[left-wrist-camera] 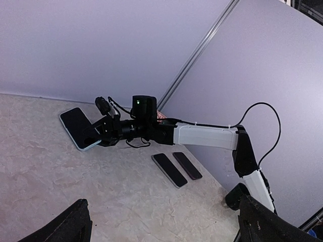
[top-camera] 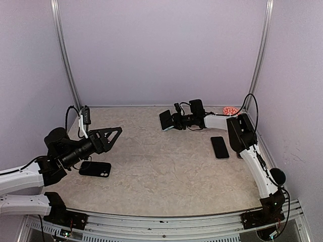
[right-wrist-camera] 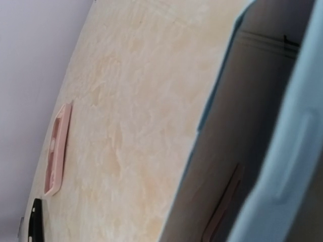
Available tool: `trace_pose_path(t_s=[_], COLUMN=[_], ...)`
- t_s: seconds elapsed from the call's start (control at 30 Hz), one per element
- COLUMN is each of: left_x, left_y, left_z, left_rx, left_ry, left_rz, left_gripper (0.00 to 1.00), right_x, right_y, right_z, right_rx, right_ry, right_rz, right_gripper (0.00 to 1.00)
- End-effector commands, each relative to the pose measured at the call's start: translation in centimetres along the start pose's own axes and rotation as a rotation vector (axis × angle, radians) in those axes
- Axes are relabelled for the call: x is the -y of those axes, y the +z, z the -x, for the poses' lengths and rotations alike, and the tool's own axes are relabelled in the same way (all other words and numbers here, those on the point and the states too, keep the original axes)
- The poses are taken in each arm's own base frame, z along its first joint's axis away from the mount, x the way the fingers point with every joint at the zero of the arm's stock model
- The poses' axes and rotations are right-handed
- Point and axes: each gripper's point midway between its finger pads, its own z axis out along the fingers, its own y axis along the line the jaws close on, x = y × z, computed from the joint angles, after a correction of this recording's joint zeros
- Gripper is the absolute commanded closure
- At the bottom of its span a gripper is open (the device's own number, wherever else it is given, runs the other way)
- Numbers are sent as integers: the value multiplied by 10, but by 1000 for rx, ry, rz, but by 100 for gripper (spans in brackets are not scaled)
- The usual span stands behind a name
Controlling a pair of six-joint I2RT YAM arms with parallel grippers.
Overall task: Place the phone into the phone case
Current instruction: Place the phone with the phone case at the center of the board.
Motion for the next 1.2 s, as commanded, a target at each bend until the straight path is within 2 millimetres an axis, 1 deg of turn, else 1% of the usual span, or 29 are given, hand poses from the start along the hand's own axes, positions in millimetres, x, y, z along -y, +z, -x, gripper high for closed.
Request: trace_pose_path(t_s=[0.0,0.1,0.2,0.37,0.47,0.67,0.8,0.93,1.03,1.17], left_x=[-5,-5,-6,-6,-6,-6,-7,-9,-10,-11], left_y=[-3,-4,-4,-3,-2,-3,-3,-3,-4,-4], left_z=[2,0,0,-1,-2,-3,-4,-3,-2,-6], left_rx=[29,32,34,40,37,43,42,53,60,54], left_ry=[-9,-12,-15,-19,-24,-31,-35,-40,-50,-60], left_rz=[9,5,4,-1,-4,-10,-8,4,2,2], left_gripper=[1,1,1,1,1,1,1,1,1,1], right_x=[-5,-3,-3,-5,-7,1,-4,-16,-24,-27], right_y=[-5,-10,-18,-31,-36,-48,-55,-50,-37,-19], right_z=[8,1,-6,-17,-26,-50,-66,-83,-93,-97], right_rx=[8,-5,-17,-38,-58,-105,-124,-154,-175,-191], right_ry=[-29,-22,-24,-53,-72,-105,-121,-137,-138,-147], right_rz=[13,-19,-77,-181,-226,-334,-349,-322,-275,-252], right_gripper=[56,49,44,38,36,34,34,35,35,35])
